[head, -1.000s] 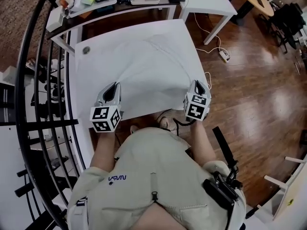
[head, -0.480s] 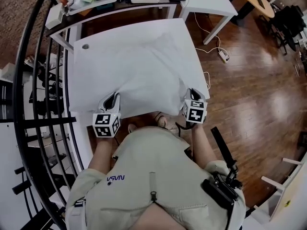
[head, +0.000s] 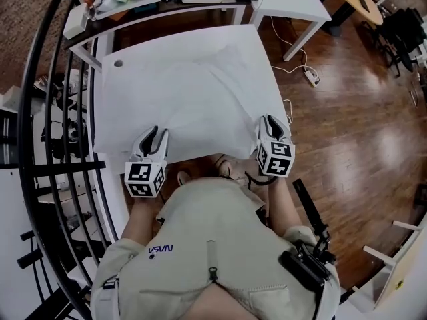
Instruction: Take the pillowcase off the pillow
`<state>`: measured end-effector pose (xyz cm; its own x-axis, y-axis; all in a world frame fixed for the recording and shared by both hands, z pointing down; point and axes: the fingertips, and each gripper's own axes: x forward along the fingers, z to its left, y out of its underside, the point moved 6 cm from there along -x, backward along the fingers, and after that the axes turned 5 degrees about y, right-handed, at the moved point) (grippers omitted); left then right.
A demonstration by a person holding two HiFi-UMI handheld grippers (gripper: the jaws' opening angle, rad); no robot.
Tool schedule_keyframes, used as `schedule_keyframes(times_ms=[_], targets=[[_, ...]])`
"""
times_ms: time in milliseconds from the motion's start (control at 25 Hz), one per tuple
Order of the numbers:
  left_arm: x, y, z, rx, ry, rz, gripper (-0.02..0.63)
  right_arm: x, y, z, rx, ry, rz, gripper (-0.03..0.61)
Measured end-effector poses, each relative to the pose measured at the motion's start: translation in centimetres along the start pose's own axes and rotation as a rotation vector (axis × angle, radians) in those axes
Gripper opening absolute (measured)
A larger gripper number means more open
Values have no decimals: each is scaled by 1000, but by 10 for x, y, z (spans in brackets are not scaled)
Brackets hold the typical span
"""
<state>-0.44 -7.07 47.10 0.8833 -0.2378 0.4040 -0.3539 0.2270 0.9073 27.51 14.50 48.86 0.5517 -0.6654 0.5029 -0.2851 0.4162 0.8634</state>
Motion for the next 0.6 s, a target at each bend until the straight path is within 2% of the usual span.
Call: schedule_keyframes(times_ms=[120, 240, 400, 600], targets=[[-1, -21, -9, 22, 8, -52, 120, -8, -20, 0, 9, -19, -65, 71], [6, -39, -19, 48, 33, -68, 124, -11, -32, -1, 21, -50, -103, 71], [27, -51, -28, 79, 53, -48, 176, -6, -39, -1, 22, -96, -124, 71], [55, -62, -39, 122, 44, 15, 214, 5, -50, -7, 9, -172, -139, 104]])
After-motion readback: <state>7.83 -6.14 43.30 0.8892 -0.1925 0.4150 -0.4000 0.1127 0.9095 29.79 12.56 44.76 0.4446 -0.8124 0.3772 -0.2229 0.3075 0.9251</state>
